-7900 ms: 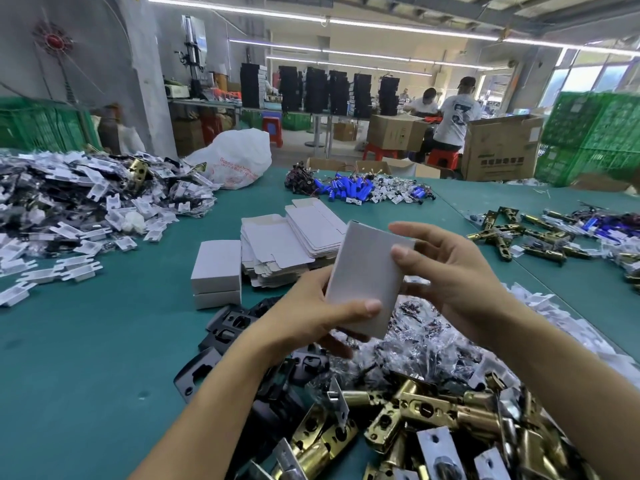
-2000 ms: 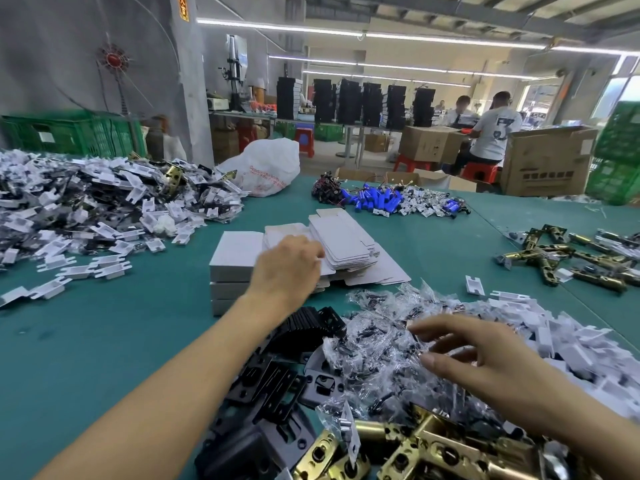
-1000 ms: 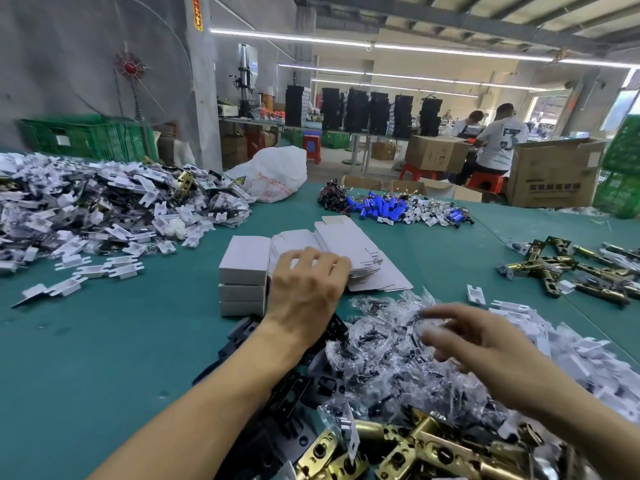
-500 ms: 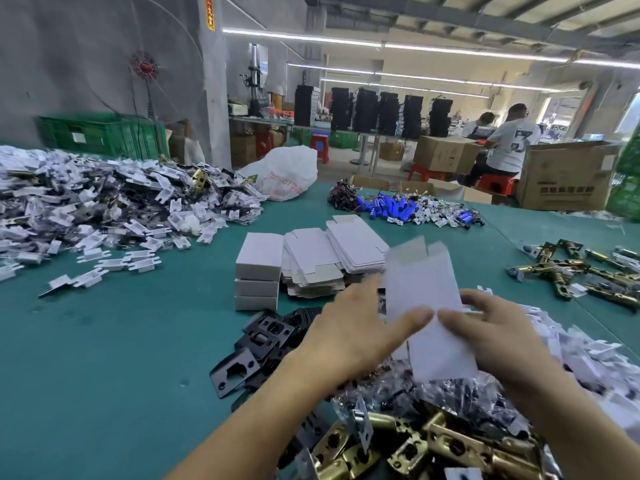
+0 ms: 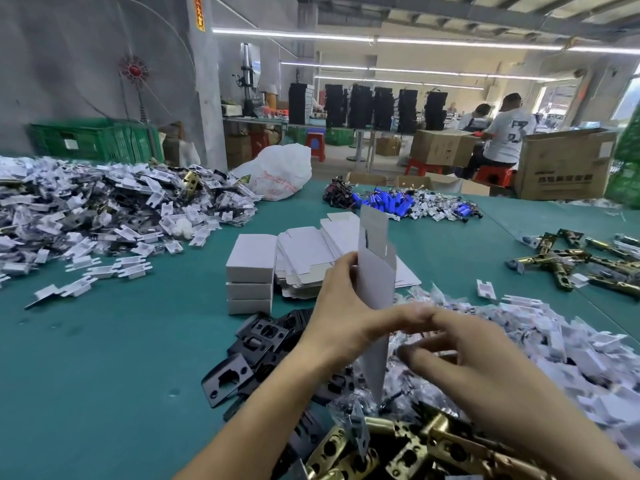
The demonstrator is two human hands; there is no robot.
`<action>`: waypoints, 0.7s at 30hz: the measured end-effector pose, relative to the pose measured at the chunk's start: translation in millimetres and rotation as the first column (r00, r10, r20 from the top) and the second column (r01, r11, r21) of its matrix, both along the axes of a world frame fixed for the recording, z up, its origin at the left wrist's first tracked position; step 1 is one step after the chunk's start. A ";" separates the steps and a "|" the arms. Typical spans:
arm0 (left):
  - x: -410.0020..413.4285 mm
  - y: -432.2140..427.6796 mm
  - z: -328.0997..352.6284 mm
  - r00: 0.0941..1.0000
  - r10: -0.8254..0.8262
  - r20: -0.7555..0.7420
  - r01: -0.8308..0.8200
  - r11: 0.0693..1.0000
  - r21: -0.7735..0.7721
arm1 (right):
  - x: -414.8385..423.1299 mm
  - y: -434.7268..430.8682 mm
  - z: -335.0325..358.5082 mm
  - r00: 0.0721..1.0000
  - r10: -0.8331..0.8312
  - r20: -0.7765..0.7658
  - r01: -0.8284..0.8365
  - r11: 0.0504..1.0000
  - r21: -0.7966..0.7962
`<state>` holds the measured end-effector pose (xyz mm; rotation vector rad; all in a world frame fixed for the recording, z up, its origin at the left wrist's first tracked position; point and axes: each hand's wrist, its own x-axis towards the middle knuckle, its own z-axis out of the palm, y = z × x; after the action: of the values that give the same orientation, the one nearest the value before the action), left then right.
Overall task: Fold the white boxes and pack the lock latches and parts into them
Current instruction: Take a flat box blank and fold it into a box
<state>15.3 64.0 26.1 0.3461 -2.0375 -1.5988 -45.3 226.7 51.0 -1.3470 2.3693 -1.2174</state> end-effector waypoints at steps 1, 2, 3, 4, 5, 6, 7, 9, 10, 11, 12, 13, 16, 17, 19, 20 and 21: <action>1.2 -1.1 -0.2 1.000 -0.029 0.009 0.029 0.999 -0.027 | -1.8 2.4 0.6 1.000 -0.018 0.008 0.018 0.999 -0.051; 2.5 -1.9 -0.4 0.998 -0.066 0.020 0.067 0.996 -0.052 | -2.8 4.7 1.3 0.999 -0.031 0.016 0.032 0.995 -0.096; 3.5 -2.6 -1.2 0.994 -0.104 0.025 0.105 0.992 -0.068 | -3.1 6.3 2.0 1.000 -0.026 0.013 0.028 0.992 -0.122; 4.2 -3.4 -2.0 0.990 -0.137 0.021 0.138 0.988 -0.073 | -3.3 7.1 2.1 1.000 -0.008 -0.002 0.008 0.992 -0.127; 4.6 -4.1 -2.2 0.986 -0.164 0.009 0.164 0.984 -0.072 | -3.2 6.8 1.9 1.000 0.014 -0.016 -0.015 0.992 -0.127; 5.2 -5.1 -1.3 0.982 -0.190 -0.007 0.189 0.980 -0.064 | -3.0 6.0 2.1 0.999 0.030 -0.021 -0.032 0.991 -0.132; 5.9 -6.4 -0.2 0.976 -0.215 -0.024 0.214 0.976 -0.049 | -2.7 4.7 2.6 0.999 0.037 -0.015 -0.039 0.989 -0.145; 8.0 -8.6 2.0 0.963 -0.267 -0.041 0.266 0.963 -0.034 | -2.8 2.7 4.6 0.999 0.039 0.009 -0.036 0.980 -0.198; 8.9 -9.2 2.1 0.956 -0.290 -0.033 0.289 0.956 -0.044 | -3.2 2.2 5.7 0.999 0.040 0.015 -0.036 0.972 -0.232; 9.0 -8.6 1.5 0.954 -0.298 -0.016 0.296 0.952 -0.071 | -3.8 1.9 6.6 0.999 0.039 0.016 -0.033 0.964 -0.265; 8.7 -7.2 0.8 0.961 -0.276 0.005 0.275 0.954 -0.123 | -4.0 1.4 7.9 0.999 0.033 0.027 -0.024 0.954 -0.300; 8.1 -4.9 0.4 0.974 -0.225 0.024 0.226 0.954 -0.197 | -4.0 1.3 9.0 0.998 0.031 0.048 -0.012 0.938 -0.347; 7.0 3.5 1.3 0.999 0.004 0.042 0.013 0.912 -0.409 | 1.2 0.3 11.6 0.995 0.043 0.090 0.007 0.870 -0.494; 7.1 5.8 1.7 0.997 0.065 0.033 -0.042 0.886 -0.463 | 5.1 -0.7 12.2 0.996 0.029 0.085 0.020 0.854 -0.520; 7.4 9.7 1.8 0.989 0.147 -0.005 -0.126 0.826 -0.549 | 10.6 -3.0 9.6 0.998 -0.059 0.023 0.062 0.848 -0.526; 7.3 11.4 1.3 0.984 0.178 -0.030 -0.163 0.799 -0.578 | 12.1 -4.2 7.7 0.993 -0.115 -0.040 0.079 0.856 -0.510; 7.3 13.0 0.6 0.977 0.203 -0.059 -0.197 0.773 -0.603 | 12.5 -5.9 5.9 0.981 -0.167 -0.098 0.098 0.865 -0.493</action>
<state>22.5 77.0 26.6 0.3106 -2.2969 -0.7449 -32.8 220.8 56.9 -1.4527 2.3723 -1.9235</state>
